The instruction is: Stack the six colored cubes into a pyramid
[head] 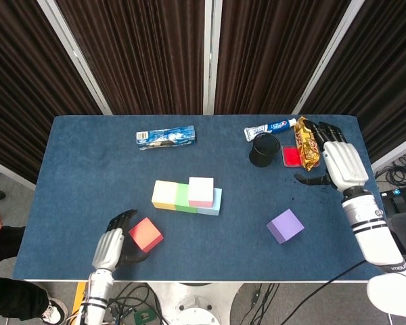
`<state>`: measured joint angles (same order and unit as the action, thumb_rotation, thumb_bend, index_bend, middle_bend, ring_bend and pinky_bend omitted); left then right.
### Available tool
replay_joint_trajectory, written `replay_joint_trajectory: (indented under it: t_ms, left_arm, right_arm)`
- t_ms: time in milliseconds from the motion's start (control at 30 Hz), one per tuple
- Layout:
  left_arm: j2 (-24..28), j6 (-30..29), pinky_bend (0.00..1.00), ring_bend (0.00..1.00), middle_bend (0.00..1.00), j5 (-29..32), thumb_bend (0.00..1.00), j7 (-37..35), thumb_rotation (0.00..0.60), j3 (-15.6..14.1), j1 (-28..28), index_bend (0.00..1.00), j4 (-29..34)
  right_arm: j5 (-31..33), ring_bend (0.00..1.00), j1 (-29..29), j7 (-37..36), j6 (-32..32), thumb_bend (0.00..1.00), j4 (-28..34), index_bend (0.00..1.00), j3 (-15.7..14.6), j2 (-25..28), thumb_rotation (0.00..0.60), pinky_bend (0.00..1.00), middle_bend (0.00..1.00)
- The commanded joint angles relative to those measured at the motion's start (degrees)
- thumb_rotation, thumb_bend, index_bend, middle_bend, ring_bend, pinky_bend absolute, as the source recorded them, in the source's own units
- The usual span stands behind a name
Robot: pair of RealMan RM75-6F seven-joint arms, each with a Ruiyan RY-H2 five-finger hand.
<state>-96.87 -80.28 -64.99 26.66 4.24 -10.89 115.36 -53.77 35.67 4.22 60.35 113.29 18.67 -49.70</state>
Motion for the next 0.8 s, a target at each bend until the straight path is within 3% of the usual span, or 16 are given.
replay_joint_trajectory:
  t_ms: [33, 167, 400, 567, 667, 800]
  left_arm:
    - [-2.9, -1.6, 0.02, 0.0, 0.06, 2.8, 0.0, 4.2, 0.6, 1.4, -0.9, 0.09, -1.4]
    - [-4.6, -2.5, 0.03, 0.0, 0.12, 5.4, 0.0, 7.0, 0.6, 2.8, -1.7, 0.09, -3.5]
    - [-5.9, -3.6, 0.09, 0.02, 0.37, 6.4, 0.0, 5.0, 0.6, 4.8, -1.9, 0.09, -5.1]
    - [-5.6, -4.1, 0.12, 0.11, 0.48, 4.2, 0.09, 2.9, 0.6, 5.2, -2.0, 0.09, -5.8]
    - [-2.7, -4.1, 0.13, 0.15, 0.53, 2.1, 0.16, 0.8, 0.6, 5.0, -1.7, 0.1, -3.8]
    - [5.6, -4.4, 0.15, 0.18, 0.56, -2.2, 0.2, -2.8, 0.6, 5.3, -0.7, 0.1, -1.4]
  right_arm:
    - [-0.2, 0.0, -0.1, -0.4, -0.3, 0.04, -0.5, 0.0, -0.2, -0.2, 0.6, 0.0, 0.1]
    - [-0.8, 0.0, -0.3, -1.8, -0.9, 0.05, -1.5, 0.0, -0.2, -0.4, 0.6, 0.0, 0.1]
    - [-1.8, 0.0, -0.7, -4.2, -1.6, 0.06, -3.5, 0.0, -0.2, -1.0, 0.6, 0.0, 0.1]
    - [-1.6, 0.0, -0.6, -4.0, -1.9, 0.06, -3.9, 0.0, -0.3, -1.2, 0.6, 0.0, 0.1]
    - [-1.2, 0.0, -0.5, -3.9, -1.8, 0.06, -4.1, 0.0, -0.2, -1.4, 0.6, 0.0, 0.1]
    - [-0.9, 0.0, -0.4, -4.1, -2.0, 0.06, -4.0, 0.0, 0.1, -1.2, 0.6, 0.0, 0.1]
